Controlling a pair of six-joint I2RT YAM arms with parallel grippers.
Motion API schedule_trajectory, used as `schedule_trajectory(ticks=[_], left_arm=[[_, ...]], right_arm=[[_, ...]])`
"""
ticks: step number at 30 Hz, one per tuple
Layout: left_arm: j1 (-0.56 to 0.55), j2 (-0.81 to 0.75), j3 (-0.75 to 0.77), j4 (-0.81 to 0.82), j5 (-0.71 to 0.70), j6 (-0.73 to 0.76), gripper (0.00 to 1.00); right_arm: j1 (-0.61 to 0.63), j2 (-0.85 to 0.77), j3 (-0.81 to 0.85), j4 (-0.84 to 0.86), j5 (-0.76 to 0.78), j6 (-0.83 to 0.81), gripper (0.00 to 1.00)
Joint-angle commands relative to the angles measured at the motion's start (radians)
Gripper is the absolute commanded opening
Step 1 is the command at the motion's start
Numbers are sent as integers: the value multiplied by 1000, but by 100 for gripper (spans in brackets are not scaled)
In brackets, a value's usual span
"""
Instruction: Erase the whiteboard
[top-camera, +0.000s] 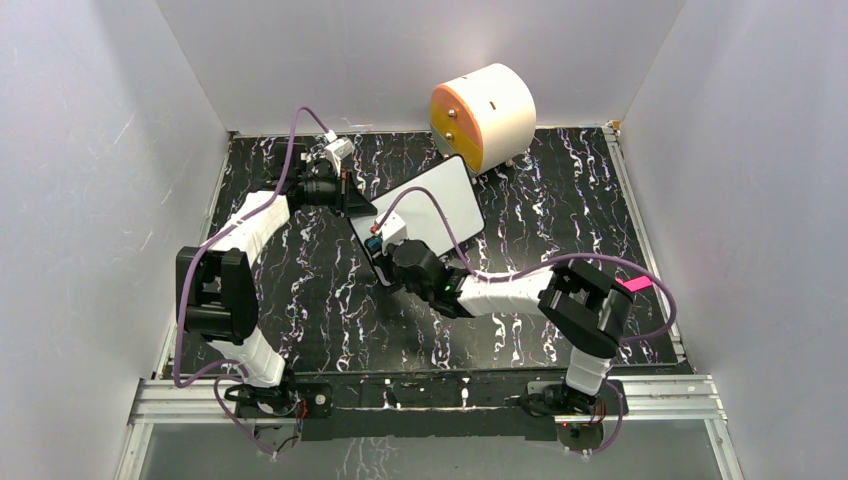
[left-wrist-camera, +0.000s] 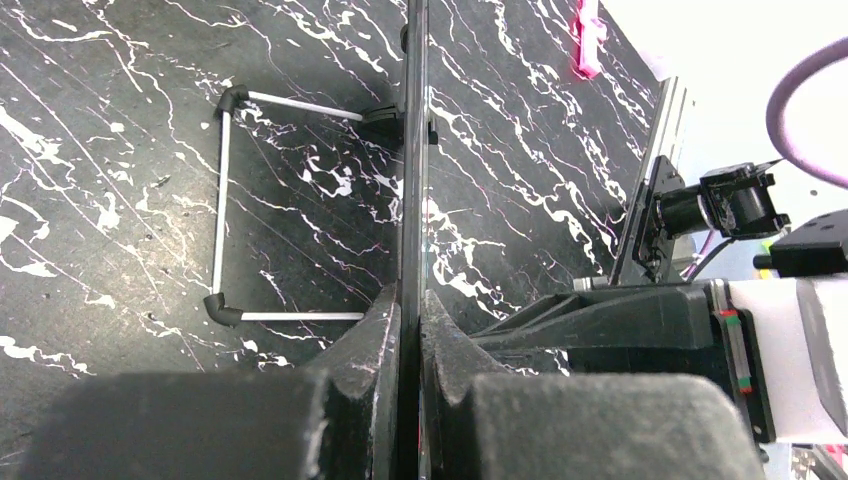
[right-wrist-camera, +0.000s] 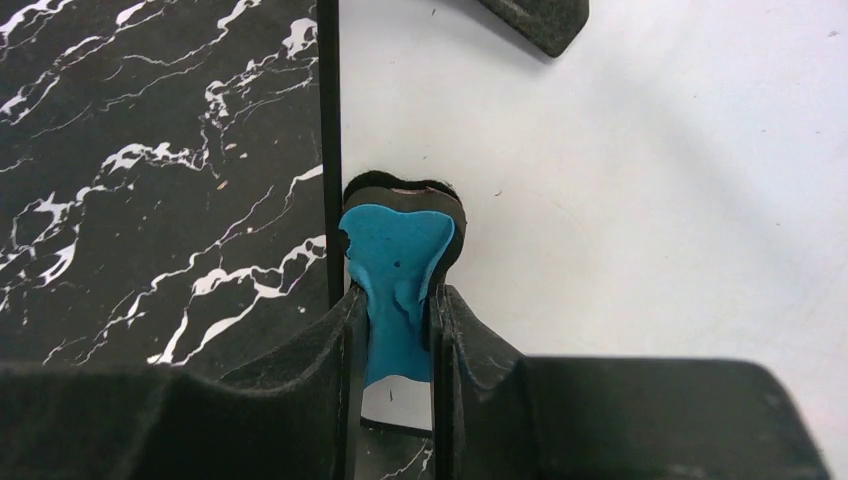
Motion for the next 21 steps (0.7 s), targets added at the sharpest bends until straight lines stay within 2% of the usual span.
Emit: schedule_trajectory(ticks=[1, 8, 14, 21], left_arm=[[-17, -2, -18, -31, -8, -10, 0], [-17, -5, -16, -29, -6, -8, 0], [-17, -2, -5, -20, -6, -11, 0], [-17, -3, 3, -23, -13, -9, 0]], right_arm=[[-5, 75, 42, 14, 65, -23, 17], [-4, 96, 15, -119, 3, 59, 16], [-3, 90, -17, -231, -127, 141, 17], [0, 54, -34, -291, -114, 171, 17]])
